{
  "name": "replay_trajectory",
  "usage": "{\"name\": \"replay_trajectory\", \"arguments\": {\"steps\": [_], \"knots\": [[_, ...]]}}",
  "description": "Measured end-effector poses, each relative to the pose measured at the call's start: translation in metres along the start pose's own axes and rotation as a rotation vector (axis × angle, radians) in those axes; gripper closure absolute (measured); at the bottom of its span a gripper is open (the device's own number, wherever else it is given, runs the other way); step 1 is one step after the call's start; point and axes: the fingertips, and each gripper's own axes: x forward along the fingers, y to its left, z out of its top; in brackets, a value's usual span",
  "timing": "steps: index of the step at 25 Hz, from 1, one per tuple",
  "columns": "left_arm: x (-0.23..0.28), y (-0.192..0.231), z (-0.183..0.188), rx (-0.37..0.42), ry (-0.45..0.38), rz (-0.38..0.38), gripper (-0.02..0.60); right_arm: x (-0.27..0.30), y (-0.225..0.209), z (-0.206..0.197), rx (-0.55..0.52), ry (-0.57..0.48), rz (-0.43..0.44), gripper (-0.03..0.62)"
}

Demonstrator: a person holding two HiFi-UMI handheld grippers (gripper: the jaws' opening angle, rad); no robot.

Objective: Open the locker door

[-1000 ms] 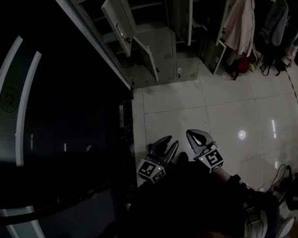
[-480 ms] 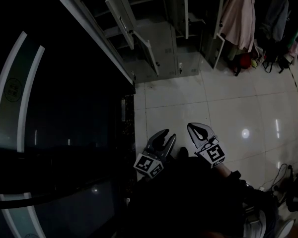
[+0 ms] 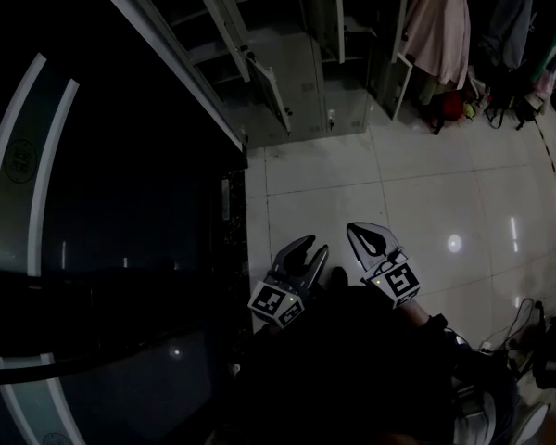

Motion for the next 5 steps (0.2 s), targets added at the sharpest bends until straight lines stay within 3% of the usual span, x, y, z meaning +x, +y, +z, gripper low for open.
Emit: {"name": "replay_trajectory", "arguments": {"steps": [5], "knots": [[-0.0053, -0.0013, 0.0001, 0.007, -0.002, 0.007, 0.439, -0.0039, 0.0022, 0.0001, -0.011, 0.01, -0.01, 0.594]]}}
